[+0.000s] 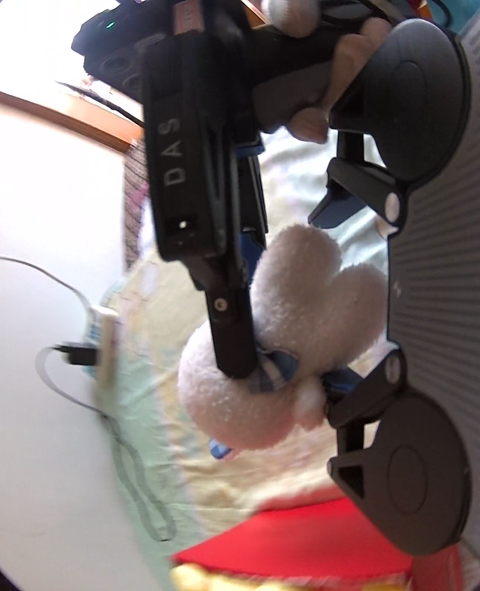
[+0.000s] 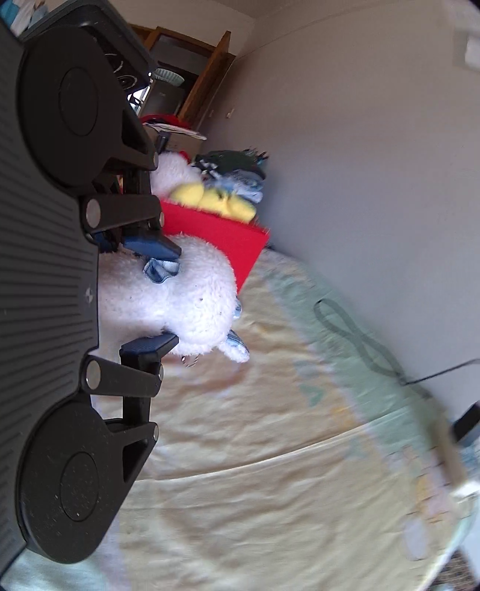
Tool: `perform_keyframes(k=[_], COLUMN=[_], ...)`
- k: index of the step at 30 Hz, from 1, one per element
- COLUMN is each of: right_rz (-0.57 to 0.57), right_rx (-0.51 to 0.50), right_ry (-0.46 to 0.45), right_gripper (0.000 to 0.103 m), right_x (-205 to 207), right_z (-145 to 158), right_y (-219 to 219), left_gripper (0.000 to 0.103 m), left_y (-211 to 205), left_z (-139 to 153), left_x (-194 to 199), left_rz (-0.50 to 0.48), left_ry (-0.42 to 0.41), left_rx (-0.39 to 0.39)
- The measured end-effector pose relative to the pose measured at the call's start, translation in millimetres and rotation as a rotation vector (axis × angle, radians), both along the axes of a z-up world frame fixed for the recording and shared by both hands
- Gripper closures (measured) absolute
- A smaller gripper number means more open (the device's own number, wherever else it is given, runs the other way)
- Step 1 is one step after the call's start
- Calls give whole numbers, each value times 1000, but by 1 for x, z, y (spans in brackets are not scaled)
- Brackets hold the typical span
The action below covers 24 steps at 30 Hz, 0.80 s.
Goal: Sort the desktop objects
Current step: 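Lift the pale pink bunny with the right gripper over the red box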
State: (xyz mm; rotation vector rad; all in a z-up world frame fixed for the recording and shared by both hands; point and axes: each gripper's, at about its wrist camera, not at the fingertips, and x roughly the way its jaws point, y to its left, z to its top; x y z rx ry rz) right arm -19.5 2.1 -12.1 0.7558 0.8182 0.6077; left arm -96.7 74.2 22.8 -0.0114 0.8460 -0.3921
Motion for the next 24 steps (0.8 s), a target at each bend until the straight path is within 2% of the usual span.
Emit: perform_keyframes(k=[6, 11, 15, 19, 24], right_rz=[-17, 41, 100, 133, 112], right_rx=[-16, 5, 29, 49, 11], right_ry=[-210, -319, -357, -338, -317], right_gripper=[56, 56, 56, 56, 57], right_x=[-21, -20, -12, -2, -1], right_z=[54, 83, 93, 87, 74], right_y=[28, 88, 156, 220, 274], left_gripper=[28, 28, 28, 28, 29], left_y=[30, 90, 153, 210, 272], left_z=[44, 72, 83, 78, 57], left_x=[-33, -64, -88, -99, -95], left_rz=[5, 71, 138, 194, 237], left_ry=[-180, -272, -303, -280, -223], left_rx=[24, 38, 64, 63, -24])
